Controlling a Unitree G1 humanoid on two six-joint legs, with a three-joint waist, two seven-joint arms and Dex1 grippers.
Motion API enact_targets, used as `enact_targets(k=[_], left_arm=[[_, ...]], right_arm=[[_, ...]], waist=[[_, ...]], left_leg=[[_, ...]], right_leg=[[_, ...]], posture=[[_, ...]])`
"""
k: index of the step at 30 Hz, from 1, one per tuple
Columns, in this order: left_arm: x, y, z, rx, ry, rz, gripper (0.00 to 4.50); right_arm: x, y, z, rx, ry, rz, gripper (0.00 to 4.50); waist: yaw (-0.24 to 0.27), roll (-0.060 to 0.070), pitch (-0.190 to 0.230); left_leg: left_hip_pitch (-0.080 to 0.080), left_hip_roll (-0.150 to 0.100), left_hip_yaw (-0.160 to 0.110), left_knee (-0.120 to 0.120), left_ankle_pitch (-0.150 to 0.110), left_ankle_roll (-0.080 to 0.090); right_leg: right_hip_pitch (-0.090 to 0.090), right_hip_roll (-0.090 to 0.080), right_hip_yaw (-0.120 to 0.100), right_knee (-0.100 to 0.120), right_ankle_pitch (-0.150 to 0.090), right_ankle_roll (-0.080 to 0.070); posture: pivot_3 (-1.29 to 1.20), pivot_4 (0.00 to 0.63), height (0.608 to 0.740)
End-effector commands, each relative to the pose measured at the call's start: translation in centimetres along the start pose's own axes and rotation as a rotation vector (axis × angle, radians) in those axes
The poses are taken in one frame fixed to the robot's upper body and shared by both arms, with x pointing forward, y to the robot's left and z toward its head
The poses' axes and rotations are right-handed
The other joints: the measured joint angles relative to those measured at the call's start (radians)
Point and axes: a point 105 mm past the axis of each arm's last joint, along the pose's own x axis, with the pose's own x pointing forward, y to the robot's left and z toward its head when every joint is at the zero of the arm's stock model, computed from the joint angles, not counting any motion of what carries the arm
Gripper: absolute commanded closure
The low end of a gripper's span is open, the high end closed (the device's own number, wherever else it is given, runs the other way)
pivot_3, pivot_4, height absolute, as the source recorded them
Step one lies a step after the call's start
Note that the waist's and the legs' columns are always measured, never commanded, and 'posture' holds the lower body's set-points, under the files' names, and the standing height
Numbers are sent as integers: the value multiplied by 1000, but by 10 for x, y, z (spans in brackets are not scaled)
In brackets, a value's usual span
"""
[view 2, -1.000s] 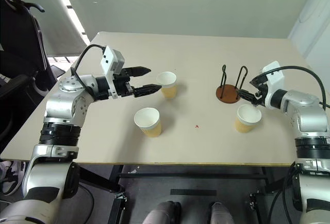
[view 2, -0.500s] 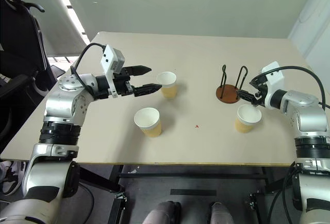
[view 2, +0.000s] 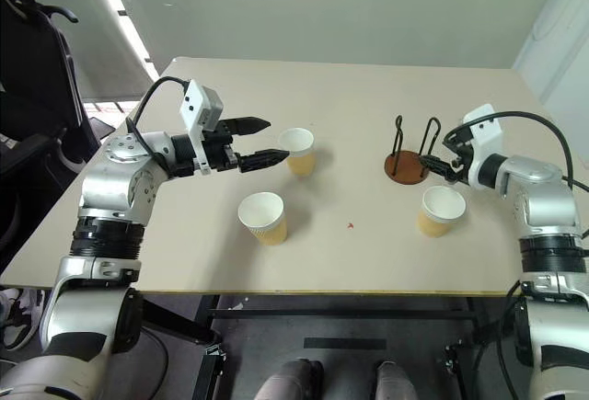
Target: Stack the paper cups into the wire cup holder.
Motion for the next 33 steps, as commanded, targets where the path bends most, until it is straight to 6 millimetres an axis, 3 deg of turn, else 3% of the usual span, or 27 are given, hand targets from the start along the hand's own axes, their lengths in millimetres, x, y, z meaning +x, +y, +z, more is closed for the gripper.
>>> enact_targets(k=[1, 14, 29, 33], left_arm=[[0, 2, 16, 53, -32, 6, 27], [-4, 4, 16, 61, -27, 18, 27], [-3, 5, 17, 66, -23, 17, 27], [-2, 5, 18, 69, -25, 15, 0]], right_arm=[[5, -4, 14, -32, -36, -17, 917], [33, -3, 15, -41, -28, -19, 917], [37, -8, 13, -29, -34, -65, 917], [37, -7, 12, -34, -33, -60, 1863]], waist=[[1, 0, 0], [2, 0, 0], [2, 0, 0], [2, 0, 0]], left_leg=[[0, 0, 0, 0, 0, 0], [-1, 0, 0, 0, 0, 0], [-1, 0, 0, 0, -1, -1], [-1, 0, 0, 0, -1, -1]], right_leg=[[0, 0, 0, 0, 0, 0], [-1, 0, 0, 0, 0, 0], [-1, 0, 0, 0, 0, -1], [-1, 0, 0, 0, 0, -1]], posture=[[0, 150, 740], [0, 150, 740], [0, 150, 740], [0, 150, 740]])
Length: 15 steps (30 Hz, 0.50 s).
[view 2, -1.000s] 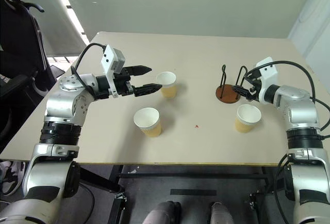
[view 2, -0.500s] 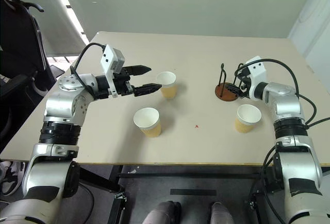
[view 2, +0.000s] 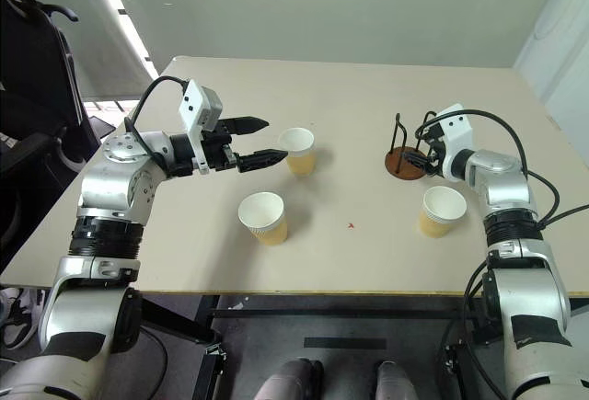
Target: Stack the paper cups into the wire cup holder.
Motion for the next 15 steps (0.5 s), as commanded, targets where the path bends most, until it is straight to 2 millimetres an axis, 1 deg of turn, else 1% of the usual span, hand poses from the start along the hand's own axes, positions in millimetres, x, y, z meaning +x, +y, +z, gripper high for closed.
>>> enact_targets(k=[1, 4, 9, 11, 13, 15], left_arm=[[-1, 2, 18, 57, -38, 2, 0], [-2, 2, 19, 60, -36, 3, 0], [-4, 4, 19, 62, -32, 7, 0], [-4, 4, 19, 63, -31, 7, 0], [-3, 4, 19, 64, -31, 6, 0], [-3, 4, 20, 64, -32, 4, 0]], right_arm=[[-5, -3, 23, -34, -70, -3, 2172], [-11, 1, 28, -9, -88, 64, 2172], [-32, 8, 29, -17, -62, 202, 2172], [-36, 0, 23, -50, -19, 172, 2172], [-38, -16, 13, -80, 45, 91, 2172], [-39, -23, 11, -86, 60, 62, 2172]], waist=[[0, 0, 0], [0, 0, 0], [3, 0, 0], [3, 0, 0], [2, 0, 0], [2, 0, 0]], left_leg=[[0, 0, 0, 0, 0, 0], [0, 0, 0, 0, 0, 0], [-1, 0, 0, 0, -1, 1], [-1, 0, 0, 0, -1, 1], [-1, 0, 0, 0, -1, 1], [0, 0, 0, 0, -1, 1]], right_leg=[[0, 0, 0, 0, 0, 0], [0, 0, 0, 0, 0, 0], [0, 0, 0, -1, -1, -1], [0, 0, 0, -1, -1, -1], [0, 0, 0, -1, -1, -1], [0, 0, 0, -1, -1, -1]], posture=[[0, 150, 740], [0, 150, 740], [0, 150, 740], [0, 150, 740], [0, 150, 740], [0, 150, 740]])
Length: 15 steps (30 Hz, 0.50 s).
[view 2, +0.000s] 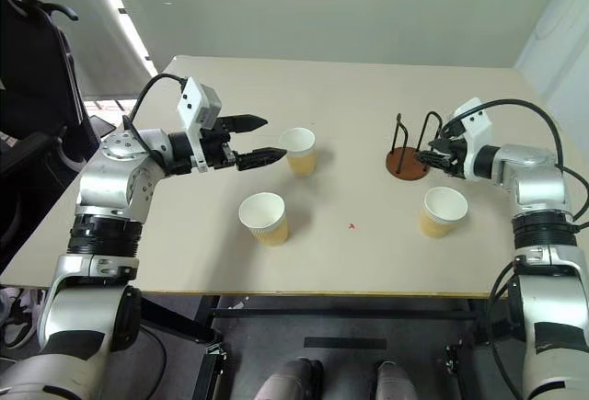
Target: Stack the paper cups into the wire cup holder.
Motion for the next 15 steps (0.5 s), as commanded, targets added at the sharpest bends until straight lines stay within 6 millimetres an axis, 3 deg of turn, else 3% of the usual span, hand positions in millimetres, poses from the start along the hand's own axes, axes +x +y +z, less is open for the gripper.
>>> enact_targets(k=[1, 6, 15], left_arm=[[-2, 3, 18, 54, -34, 2, 0], [-1, 3, 18, 54, -35, 0, 0], [-4, 4, 18, 58, -31, 6, 0]], right_arm=[[-7, -16, 7, -42, 6, -77, 2172], [-1, -28, 7, -56, 18, -161, 2172], [20, -23, 16, -47, -14, -166, 2172]], waist=[[0, 0, 0], [-5, 0, 0], [-3, 0, 0]], left_leg=[[0, 0, 0, 0, 0, 0], [0, 0, 0, 0, 0, 0], [0, 0, 0, 0, 0, 0]], right_leg=[[0, 0, 0, 0, 0, 0], [-1, 0, 0, 1, 0, 0], [-1, 0, 0, 1, 0, 0]], posture=[[0, 150, 740], [0, 150, 740], [0, 150, 740]])
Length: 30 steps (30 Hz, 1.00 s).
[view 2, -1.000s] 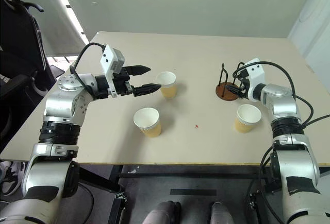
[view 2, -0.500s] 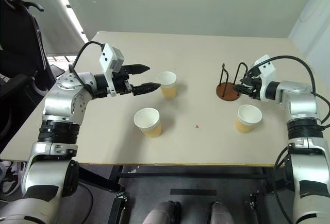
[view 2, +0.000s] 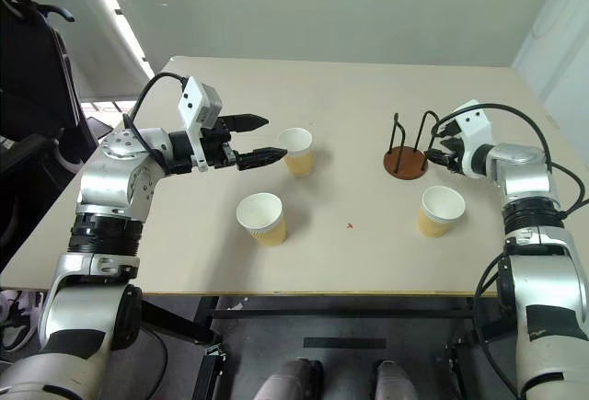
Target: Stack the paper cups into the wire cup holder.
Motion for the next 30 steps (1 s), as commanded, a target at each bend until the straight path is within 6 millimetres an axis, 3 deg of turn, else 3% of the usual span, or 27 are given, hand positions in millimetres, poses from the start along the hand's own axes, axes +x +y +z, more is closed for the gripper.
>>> enact_targets(k=[1, 12, 15, 20, 30], left_arm=[[-5, 5, 17, 51, -29, 18, 0], [-7, 6, 17, 51, -26, 25, 0], [-7, 6, 17, 51, -25, 25, 0], [-6, 5, 16, 51, -24, 19, 0], [-11, -7, 5, 77, 68, -92, 0]], right_arm=[[1, -2, 26, -41, -66, -13, 2172], [14, 6, 33, -39, -88, -20, 2172], [13, 5, 34, -39, -90, -19, 2762], [9, 4, 34, -31, -93, -3, 4471], [-14, 19, 51, -47, -157, 119, 4471]], waist=[[1, 0, 0], [2, 0, 0], [2, 0, 0], [2, 0, 0], [2, 0, 0]], left_leg=[[0, 0, 0, 0, 0, 0], [0, 0, 0, 0, -1, -1], [0, 0, 0, 0, -1, -1], [0, 0, 0, 0, -1, -1], [-1, 0, 0, -1, -1, -1]], right_leg=[[0, 0, 0, 0, 0, 0], [0, 0, 0, 0, 0, 0], [0, 0, 0, 0, 0, 0], [0, 0, 0, 0, 0, 0], [-1, 0, 0, -1, 0, -1]], posture=[[0, 150, 740], [0, 150, 740], [0, 150, 740], [0, 150, 740], [0, 150, 740]])
